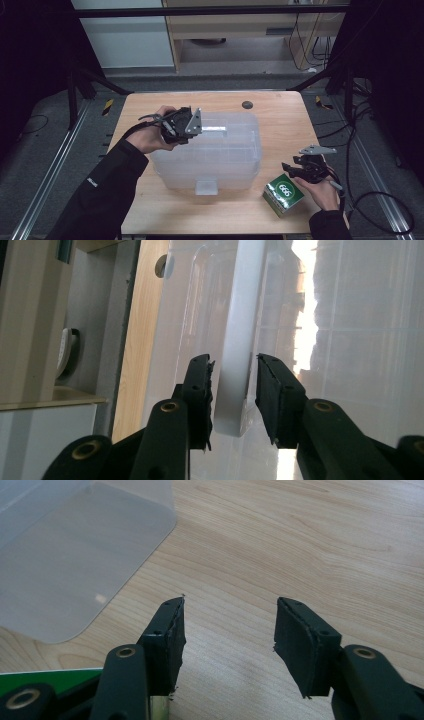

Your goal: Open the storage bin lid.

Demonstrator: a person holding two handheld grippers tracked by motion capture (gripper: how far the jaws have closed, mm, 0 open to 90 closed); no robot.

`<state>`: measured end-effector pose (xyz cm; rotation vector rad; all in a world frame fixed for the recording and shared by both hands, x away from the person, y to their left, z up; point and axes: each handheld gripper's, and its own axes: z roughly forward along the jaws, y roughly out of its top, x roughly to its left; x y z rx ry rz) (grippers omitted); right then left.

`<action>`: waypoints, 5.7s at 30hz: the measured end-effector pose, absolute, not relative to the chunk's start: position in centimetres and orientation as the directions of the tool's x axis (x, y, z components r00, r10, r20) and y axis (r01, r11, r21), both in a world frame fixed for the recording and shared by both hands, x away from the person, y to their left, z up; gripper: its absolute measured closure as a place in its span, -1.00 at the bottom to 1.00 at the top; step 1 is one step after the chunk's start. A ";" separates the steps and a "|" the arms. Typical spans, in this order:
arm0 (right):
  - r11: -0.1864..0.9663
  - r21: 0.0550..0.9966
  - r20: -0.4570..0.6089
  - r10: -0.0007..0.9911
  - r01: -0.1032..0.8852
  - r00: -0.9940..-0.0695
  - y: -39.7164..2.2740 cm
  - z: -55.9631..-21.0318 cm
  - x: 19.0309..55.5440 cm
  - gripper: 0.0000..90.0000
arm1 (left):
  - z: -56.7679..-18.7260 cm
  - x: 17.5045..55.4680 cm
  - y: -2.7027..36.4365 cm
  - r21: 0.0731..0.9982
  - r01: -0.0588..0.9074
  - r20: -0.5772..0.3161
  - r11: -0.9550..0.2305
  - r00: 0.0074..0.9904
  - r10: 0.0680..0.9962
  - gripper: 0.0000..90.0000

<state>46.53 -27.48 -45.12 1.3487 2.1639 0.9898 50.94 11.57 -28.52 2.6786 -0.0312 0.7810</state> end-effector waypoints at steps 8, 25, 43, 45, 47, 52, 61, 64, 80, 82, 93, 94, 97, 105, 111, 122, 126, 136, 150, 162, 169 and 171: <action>0.283 0.742 0.030 0.891 0.607 -0.453 -27.5 -45.1 46.5 0.02 | -28.8 51.1 10.9 0.298 -0.118 0.532 -0.947 0.845 0.062 0.59; 0.267 0.788 0.057 0.866 0.556 -0.497 -26.5 -41.9 44.8 0.17 | -28.7 50.9 10.4 0.241 -0.134 0.564 -0.961 0.825 0.026 0.66; 0.280 0.807 0.098 0.805 0.520 -0.586 -24.3 -40.9 43.5 0.83 | -28.5 50.7 10.3 0.235 -0.128 0.575 -0.963 0.817 0.032 0.66; 0.283 0.808 0.098 0.800 0.517 -0.592 -24.2 -40.9 43.5 0.86 | -28.5 50.7 10.3 0.237 -0.127 0.575 -0.963 0.817 0.033 0.66; 0.285 0.808 0.103 0.793 0.516 -0.600 -24.1 -40.9 43.4 0.93 | -28.5 50.7 10.3 0.236 -0.124 0.574 -0.964 0.818 0.035 0.66; 0.299 0.803 0.110 0.776 0.515 -0.621 -23.8 -41.0 43.4 1.00 | -28.3 50.8 10.3 0.247 -0.116 0.580 -0.962 0.813 0.051 0.65; 0.292 0.806 0.119 0.772 0.515 -0.624 -23.4 -41.1 43.4 1.00 | -27.7 51.4 10.6 0.277 -0.101 0.588 -0.956 0.804 0.085 0.63; 0.290 0.803 0.129 0.767 0.520 -0.628 -23.3 -41.1 43.4 1.00 | -27.6 51.6 10.7 0.291 -0.090 0.584 -0.952 0.805 0.102 0.62; 0.282 0.815 0.140 0.752 0.506 -0.644 -22.5 -41.0 43.5 1.00 | -26.8 52.9 10.8 0.324 -0.071 0.618 -0.944 0.771 0.154 0.57; 0.277 0.819 0.143 0.750 0.503 -0.645 -22.3 -40.9 43.5 1.00 | -26.7 53.2 10.8 0.333 -0.065 0.620 -0.941 0.767 0.166 0.57; 0.230 0.847 0.166 0.741 0.478 -0.650 -21.3 -40.6 43.6 1.00 | -26.4 54.4 11.0 0.377 -0.036 0.602 -0.925 0.769 0.215 0.54; 0.222 0.858 0.161 0.740 0.463 -0.654 -21.0 -40.4 43.7 1.00 | -26.4 54.4 11.0 0.380 -0.037 0.601 -0.924 0.770 0.216 0.54; 0.210 0.865 0.166 0.739 0.457 -0.653 -20.9 -40.2 43.7 1.00 | -26.4 54.5 11.1 0.385 -0.034 0.596 -0.922 0.772 0.220 0.53; 0.186 0.871 0.186 0.732 0.455 -0.655 -20.9 -40.0 43.8 1.00 | -26.6 54.1 11.3 0.398 -0.032 0.591 -0.917 0.773 0.230 0.50; 0.189 0.869 0.187 0.730 0.457 -0.657 -20.8 -40.2 43.8 1.00 | -26.3 53.0 13.2 0.520 -0.023 0.534 -0.854 0.789 0.304 0.28; 0.198 0.865 0.182 0.732 0.461 -0.656 -20.6 -40.2 43.8 1.00 | -25.6 50.3 17.2 0.692 0.032 0.443 -0.722 0.770 0.459 0.16; 0.199 0.865 0.180 0.733 0.460 -0.656 -20.6 -40.2 43.8 1.00 | -25.8 49.6 18.7 0.772 0.061 0.380 -0.633 0.754 0.536 0.21; 0.200 0.866 0.177 0.736 0.459 -0.653 -20.6 -40.2 43.8 1.00 | -26.9 48.3 22.3 0.878 0.123 0.254 -0.462 0.698 0.670 0.51; 0.202 0.864 0.177 0.736 0.461 -0.654 -20.6 -40.2 43.8 1.00 | -29.8 45.6 27.2 0.928 0.172 0.174 -0.331 0.588 0.790 0.94; 0.207 0.863 0.171 0.739 0.461 -0.652 -20.6 -40.2 43.7 1.00 | -34.9 44.2 30.6 0.949 0.254 0.030 -0.185 0.515 0.857 0.99; 0.208 0.861 0.174 0.737 0.464 -0.653 -20.6 -40.2 43.7 1.00 | -37.3 44.3 30.7 0.927 0.307 0.031 -0.215 0.508 0.861 0.99; 0.207 0.862 0.174 0.736 0.462 -0.654 -20.6 -40.2 43.7 1.00 | -38.0 44.4 30.5 0.917 0.322 0.038 -0.234 0.514 0.857 0.99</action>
